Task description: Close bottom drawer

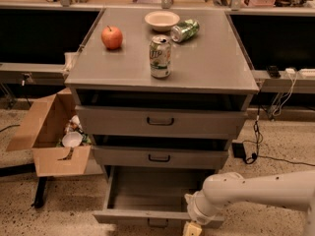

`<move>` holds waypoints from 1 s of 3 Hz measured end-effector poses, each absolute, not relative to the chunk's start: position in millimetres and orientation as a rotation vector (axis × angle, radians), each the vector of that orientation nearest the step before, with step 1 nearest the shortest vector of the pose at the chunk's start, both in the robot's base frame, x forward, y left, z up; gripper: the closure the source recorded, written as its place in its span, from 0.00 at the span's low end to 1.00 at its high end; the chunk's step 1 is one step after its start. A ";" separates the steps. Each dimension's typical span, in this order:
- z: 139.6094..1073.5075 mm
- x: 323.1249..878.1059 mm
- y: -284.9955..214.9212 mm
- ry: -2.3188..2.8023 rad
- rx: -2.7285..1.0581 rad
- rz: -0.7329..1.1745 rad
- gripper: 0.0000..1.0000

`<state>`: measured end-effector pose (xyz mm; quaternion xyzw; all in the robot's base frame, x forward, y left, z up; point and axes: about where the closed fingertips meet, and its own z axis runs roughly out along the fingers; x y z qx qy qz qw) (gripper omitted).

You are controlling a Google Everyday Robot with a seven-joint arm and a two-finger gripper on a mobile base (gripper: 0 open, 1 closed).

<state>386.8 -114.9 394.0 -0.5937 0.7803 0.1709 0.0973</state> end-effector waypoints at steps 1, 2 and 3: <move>319.6 376.1 -106.3 2.290 -1.739 0.589 0.26; 270.3 364.5 -100.1 2.275 -1.747 0.665 0.50; 201.4 352.7 -107.5 2.318 -1.706 0.761 0.81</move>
Offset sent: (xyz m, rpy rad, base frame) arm -0.0336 0.0205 -0.1811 0.1319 0.0993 0.0353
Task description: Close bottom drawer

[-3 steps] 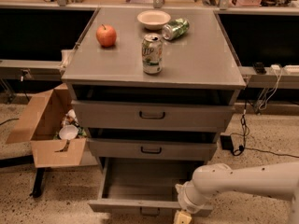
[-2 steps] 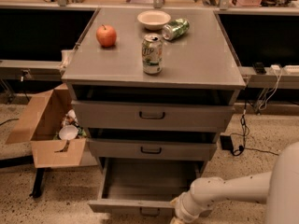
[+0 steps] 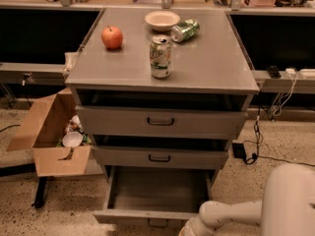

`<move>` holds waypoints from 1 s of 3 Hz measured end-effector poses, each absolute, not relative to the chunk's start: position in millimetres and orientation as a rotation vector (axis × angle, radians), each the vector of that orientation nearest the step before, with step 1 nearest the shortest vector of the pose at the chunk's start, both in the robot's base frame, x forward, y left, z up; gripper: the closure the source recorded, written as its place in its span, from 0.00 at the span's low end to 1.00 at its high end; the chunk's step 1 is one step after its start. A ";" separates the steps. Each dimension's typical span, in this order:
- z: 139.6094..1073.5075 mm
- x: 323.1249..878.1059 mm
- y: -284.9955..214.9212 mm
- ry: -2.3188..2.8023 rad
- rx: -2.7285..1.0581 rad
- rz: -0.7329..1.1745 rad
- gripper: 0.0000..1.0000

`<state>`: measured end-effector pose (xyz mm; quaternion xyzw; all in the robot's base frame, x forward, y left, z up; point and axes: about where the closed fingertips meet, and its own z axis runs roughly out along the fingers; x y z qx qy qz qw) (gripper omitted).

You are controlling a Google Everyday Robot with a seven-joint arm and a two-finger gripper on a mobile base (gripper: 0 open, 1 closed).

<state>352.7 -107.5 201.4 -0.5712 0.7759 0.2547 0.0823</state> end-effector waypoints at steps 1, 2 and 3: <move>165.0 361.7 -120.2 2.379 -1.586 0.824 1.00; 143.2 390.1 -132.8 2.472 -1.400 0.843 1.00; 137.9 406.2 -141.6 2.525 -1.284 0.842 1.00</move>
Offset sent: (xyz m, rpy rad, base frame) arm 0.0810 -0.0455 -0.0816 0.0492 0.1201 -0.4038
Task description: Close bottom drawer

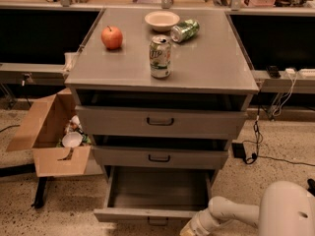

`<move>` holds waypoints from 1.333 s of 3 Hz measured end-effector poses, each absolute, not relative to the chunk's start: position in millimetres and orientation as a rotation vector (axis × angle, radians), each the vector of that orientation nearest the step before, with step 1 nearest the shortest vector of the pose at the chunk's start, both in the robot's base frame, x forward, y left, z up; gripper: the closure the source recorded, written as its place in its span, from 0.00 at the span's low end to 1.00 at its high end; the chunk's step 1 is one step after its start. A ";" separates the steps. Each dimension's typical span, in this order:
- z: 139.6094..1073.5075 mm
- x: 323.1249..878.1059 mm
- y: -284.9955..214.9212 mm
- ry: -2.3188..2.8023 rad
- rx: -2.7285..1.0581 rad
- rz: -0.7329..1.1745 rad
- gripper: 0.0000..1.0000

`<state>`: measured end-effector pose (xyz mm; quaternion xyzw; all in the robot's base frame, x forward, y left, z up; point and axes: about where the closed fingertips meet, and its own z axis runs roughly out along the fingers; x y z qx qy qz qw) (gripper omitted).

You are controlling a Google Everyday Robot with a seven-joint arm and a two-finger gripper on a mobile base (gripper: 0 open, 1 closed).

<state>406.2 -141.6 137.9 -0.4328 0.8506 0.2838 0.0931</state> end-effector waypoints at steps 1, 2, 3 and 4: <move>137.9 406.2 -141.6 2.525 -1.284 0.842 1.00; 136.6 408.0 -142.8 2.533 -1.254 0.831 1.00; 135.7 421.1 -149.3 2.523 -1.182 0.808 1.00; 135.9 431.1 -155.0 2.517 -1.152 0.793 1.00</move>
Offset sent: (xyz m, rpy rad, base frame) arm 0.0081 -0.0065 -0.0005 -0.0093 -0.0167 -0.0574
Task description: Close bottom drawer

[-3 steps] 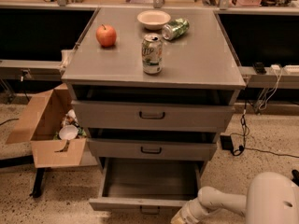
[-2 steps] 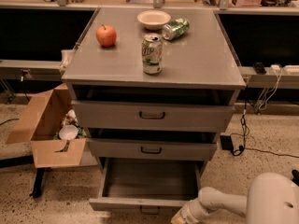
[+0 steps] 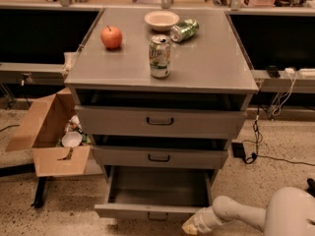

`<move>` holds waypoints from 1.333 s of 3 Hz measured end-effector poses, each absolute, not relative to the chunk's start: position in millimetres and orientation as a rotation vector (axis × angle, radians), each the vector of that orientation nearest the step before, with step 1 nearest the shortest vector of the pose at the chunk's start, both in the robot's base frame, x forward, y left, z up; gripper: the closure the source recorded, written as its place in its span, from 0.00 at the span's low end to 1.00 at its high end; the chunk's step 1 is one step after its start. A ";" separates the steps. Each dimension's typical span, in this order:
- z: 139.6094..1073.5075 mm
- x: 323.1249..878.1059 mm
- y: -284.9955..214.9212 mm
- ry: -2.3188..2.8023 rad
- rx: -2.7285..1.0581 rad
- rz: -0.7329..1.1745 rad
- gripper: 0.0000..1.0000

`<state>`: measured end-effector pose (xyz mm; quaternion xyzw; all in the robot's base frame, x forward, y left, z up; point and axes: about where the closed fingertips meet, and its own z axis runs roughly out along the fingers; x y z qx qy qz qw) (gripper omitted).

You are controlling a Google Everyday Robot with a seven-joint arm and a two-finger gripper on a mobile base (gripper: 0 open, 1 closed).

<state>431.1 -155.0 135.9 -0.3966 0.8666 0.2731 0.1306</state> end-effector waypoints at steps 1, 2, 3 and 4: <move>136.1 439.8 -160.0 2.512 -1.129 0.784 1.00; 136.4 451.3 -165.7 2.505 -1.102 0.775 1.00; 136.4 451.3 -165.7 2.505 -1.102 0.775 1.00; 136.5 461.7 -170.1 2.500 -1.081 0.770 1.00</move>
Offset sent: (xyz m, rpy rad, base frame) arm 0.1713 -0.0793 0.0094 0.0556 -0.1730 -0.2519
